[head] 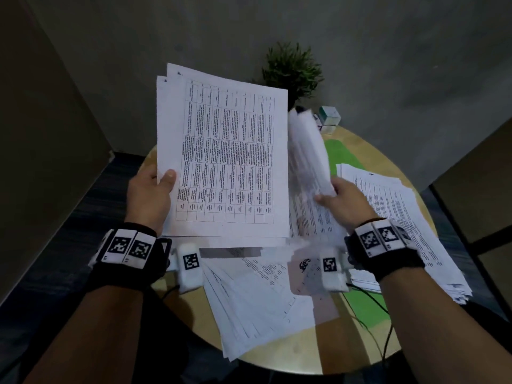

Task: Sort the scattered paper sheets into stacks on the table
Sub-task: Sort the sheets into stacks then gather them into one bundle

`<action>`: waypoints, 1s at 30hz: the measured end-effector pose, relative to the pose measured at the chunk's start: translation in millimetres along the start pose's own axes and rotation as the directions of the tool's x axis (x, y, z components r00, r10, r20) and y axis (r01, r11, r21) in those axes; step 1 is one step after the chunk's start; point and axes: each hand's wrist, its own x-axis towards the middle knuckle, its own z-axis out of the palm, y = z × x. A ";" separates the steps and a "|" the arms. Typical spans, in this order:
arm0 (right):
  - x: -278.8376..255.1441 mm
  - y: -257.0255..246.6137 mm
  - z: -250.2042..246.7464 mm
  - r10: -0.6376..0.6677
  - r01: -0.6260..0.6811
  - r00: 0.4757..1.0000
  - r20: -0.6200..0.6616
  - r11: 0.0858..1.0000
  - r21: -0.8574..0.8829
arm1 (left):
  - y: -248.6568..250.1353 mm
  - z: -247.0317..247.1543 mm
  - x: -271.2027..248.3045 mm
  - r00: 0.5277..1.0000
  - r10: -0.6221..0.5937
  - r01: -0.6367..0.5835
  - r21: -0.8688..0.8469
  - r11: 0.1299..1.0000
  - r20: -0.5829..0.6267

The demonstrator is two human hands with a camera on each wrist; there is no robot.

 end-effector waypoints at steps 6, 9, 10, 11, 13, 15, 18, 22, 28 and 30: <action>-3.3 -39.1 -20.1 -0.106 0.123 0.992 -0.063 0.837 0.534 | 5.6 5.0 -6.9 0.982 -0.055 0.065 -0.054 0.996 0.182; -4.1 -52.7 -12.6 -0.115 0.080 0.993 0.005 0.723 0.686 | 7.4 9.5 -10.6 0.969 -0.072 0.091 -0.072 0.993 0.235; -4.8 -55.7 -7.4 -0.112 0.083 0.994 -0.004 0.709 0.700 | 7.5 10.8 -11.6 0.968 -0.071 0.094 -0.083 0.992 0.241; -5.1 -57.5 -1.5 -0.090 0.082 0.996 -0.024 0.712 0.697 | 7.8 11.8 -12.8 0.967 -0.063 0.090 -0.097 0.991 0.246; -6.9 -59.6 9.1 -0.057 0.090 0.996 -0.072 0.745 0.661 | 9.4 13.7 -15.0 0.967 -0.038 0.074 -0.134 0.988 0.253; -8.6 -59.7 19.9 -0.157 0.166 0.986 -0.063 0.827 0.537 | 10.6 12.9 -15.7 0.966 -0.002 0.041 -0.146 0.988 0.260; -7.0 -60.2 26.4 -0.245 0.235 0.968 -0.050 0.829 0.508 | 10.4 7.8 -12.7 0.966 -0.014 0.053 -0.145 0.988 0.257; 2.7 -59.2 26.5 -0.253 0.169 0.967 0.042 0.752 0.637 | 9.0 -4.5 -7.9 0.938 -0.025 0.104 -0.211 0.972 0.345; 14.7 -56.6 39.0 -0.170 -0.009 0.970 0.172 0.688 0.726 | 4.1 -8.8 -10.8 0.974 0.028 0.007 -0.152 0.988 0.224; 18.5 -49.3 43.8 -0.053 -0.066 0.981 0.187 0.813 0.578 | 2.6 -9.7 -8.4 0.990 0.064 -0.056 -0.068 0.996 0.128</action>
